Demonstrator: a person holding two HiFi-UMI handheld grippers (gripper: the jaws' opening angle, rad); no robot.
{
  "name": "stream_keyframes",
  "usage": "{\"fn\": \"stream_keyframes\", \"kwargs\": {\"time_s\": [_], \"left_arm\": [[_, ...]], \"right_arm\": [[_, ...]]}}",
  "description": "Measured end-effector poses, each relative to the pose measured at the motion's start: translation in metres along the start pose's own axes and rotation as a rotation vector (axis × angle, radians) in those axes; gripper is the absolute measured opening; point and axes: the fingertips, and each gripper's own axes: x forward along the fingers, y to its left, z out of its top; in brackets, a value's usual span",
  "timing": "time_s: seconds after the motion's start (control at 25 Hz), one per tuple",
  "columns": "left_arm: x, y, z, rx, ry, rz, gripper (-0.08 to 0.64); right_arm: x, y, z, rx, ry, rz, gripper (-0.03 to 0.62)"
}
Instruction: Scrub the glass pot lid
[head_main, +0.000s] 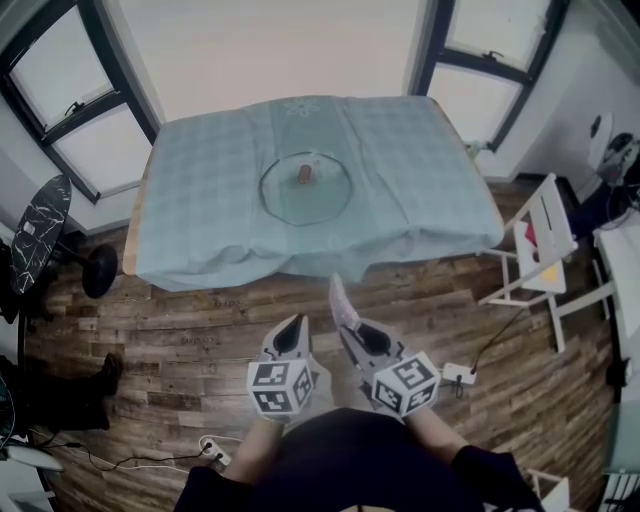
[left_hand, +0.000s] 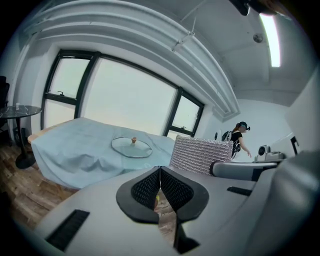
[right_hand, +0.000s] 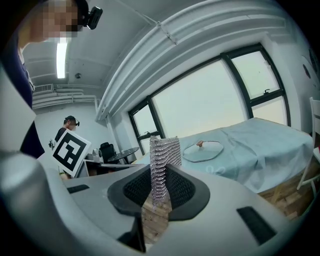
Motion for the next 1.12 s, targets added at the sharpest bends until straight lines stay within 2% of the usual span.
{"fn": "stream_keyframes", "kwargs": {"time_s": [0.36,0.84,1.12], "left_arm": [[0.037,0.038,0.034,0.006,0.008,-0.004,0.004],[0.082,0.087,0.077,0.010,0.038,-0.046,0.004],[0.111,0.115,0.096,0.005,0.046,-0.066,0.003]], "right_arm": [[0.053,-0.013,0.029,-0.015,0.028,-0.012,0.078],[0.126,-0.027,0.063,-0.008,0.057,-0.046,0.078],[0.165,-0.041,0.077,-0.017,0.041,-0.063,0.078]]}}
